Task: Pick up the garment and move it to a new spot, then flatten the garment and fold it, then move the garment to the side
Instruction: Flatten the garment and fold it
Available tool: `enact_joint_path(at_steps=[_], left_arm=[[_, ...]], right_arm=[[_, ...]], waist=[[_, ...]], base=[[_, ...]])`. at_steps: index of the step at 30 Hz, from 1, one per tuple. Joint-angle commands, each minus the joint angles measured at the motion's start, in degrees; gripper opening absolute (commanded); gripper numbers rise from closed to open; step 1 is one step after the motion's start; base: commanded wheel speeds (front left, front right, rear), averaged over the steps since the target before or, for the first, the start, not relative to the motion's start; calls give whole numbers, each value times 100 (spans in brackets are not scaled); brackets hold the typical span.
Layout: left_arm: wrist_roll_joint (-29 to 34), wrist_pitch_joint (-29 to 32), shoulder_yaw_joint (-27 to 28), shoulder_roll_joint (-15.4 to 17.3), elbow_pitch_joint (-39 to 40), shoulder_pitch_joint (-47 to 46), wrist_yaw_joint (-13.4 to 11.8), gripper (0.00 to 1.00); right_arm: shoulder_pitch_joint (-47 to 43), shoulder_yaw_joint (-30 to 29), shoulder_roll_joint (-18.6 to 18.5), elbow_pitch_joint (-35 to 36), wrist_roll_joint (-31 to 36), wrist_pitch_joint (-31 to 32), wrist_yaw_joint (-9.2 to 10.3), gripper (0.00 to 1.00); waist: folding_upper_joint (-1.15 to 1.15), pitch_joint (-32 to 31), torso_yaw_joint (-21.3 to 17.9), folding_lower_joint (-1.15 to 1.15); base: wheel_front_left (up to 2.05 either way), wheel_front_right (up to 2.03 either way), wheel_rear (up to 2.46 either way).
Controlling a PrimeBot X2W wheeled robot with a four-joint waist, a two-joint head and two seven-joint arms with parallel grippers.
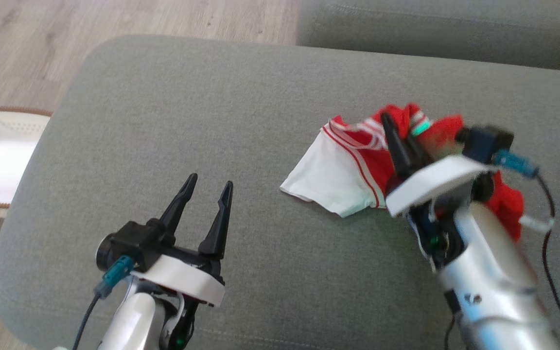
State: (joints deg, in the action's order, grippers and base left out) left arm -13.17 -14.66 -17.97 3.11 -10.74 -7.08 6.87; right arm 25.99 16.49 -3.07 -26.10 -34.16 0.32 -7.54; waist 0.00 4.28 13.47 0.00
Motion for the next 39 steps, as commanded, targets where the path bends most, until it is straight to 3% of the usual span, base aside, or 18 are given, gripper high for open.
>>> enact_joint_path(at_steps=[1,7,13,14,15,16,21,26,32,39], left_arm=[[32,-34,200,-19,231,-164,8,100],[-72,-34,77,-22,327,-337,17,100],[-268,-34,-181,-23,377,-589,-35,100],[-291,-34,-207,-23,377,-620,-51,100],[-291,-34,-207,-23,377,-620,-51,100],[-307,-34,-228,-23,376,-648,-65,100],[-350,-34,-287,-23,351,-723,-119,100],[-320,-34,-218,-23,325,-750,-144,100],[-218,-34,-36,-23,339,-688,-154,100],[-160,-34,213,-23,350,-476,-133,100]], right_arm=[[501,59,19,336,-10,97,5,0],[1433,-360,-237,352,150,646,5,0],[2551,-707,-899,-677,539,1067,5,0],[2730,-739,-1017,-935,664,1092,5,32],[2730,-739,-1017,-935,664,1092,5,32],[2911,-784,-1128,-1196,808,1050,5,100],[3563,-1027,-1502,-2523,1594,684,5,100],[3756,-1147,-1344,-3301,1953,320,5,100],[3499,-776,-1069,-3326,1809,-287,5,100],[2561,-119,-828,-2604,1269,-928,5,100]], waist=[[0,91,53,0],[0,562,340,0],[0,1055,711,0],[0,1115,748,0],[0,1115,748,0],[0,1163,775,0],[0,1221,799,0],[0,1050,576,0],[0,664,141,0],[0,135,-403,0]], base=[[0,0,0],[0,0,0],[0,0,0],[0,0,0],[0,0,0],[0,0,0],[0,0,0],[0,0,0],[0,0,0],[0,0,0]])
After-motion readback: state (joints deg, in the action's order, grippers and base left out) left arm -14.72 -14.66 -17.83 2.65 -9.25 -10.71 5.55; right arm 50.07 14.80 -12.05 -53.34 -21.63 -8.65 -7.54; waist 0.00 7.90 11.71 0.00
